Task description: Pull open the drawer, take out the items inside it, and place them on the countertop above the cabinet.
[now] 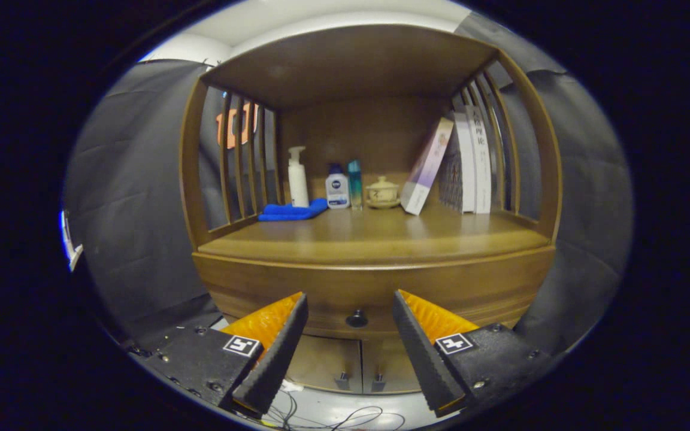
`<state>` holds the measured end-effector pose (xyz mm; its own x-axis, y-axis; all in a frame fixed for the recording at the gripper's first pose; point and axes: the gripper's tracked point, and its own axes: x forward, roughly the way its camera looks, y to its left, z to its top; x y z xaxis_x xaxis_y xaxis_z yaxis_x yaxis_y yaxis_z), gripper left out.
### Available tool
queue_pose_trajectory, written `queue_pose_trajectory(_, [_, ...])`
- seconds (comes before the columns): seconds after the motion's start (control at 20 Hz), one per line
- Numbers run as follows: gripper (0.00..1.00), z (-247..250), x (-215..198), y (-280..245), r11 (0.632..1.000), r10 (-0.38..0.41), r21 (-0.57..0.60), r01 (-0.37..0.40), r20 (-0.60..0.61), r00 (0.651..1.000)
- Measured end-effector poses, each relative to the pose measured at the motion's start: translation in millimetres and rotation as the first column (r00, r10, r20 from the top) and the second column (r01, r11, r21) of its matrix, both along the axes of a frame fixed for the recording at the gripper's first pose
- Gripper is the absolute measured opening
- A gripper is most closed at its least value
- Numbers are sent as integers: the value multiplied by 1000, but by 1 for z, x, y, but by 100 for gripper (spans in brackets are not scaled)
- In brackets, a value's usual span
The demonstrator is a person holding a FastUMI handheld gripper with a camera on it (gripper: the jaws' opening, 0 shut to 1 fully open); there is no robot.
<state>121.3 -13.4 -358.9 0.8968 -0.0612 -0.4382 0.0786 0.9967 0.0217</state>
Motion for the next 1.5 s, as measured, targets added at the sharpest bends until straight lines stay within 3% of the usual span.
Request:
queue_pose_trajectory(0.25, [77, -22, 13, -9, 998, -20, -66, 19, -14, 1000])
queue_pose_trajectory(0.55, [63, -53, 26, -17, 996, -60, -65, 58, -35, 998])
queue_pose_trajectory(0.75, [49, -59, 29, -12, 997, -57, -60, 55, -32, 998])
queue_pose_trajectory(0.9, [35, -60, 29, -14, 993, -100, -72, 98, -23, 995])
queue_pose_trajectory(1.2, [24, -62, 30, -12, 989, -149, -27, 149, -14, 989])
queue_pose_trajectory(1.5, [21, -62, 27, -12, 987, -161, -12, 161, -55, 985])
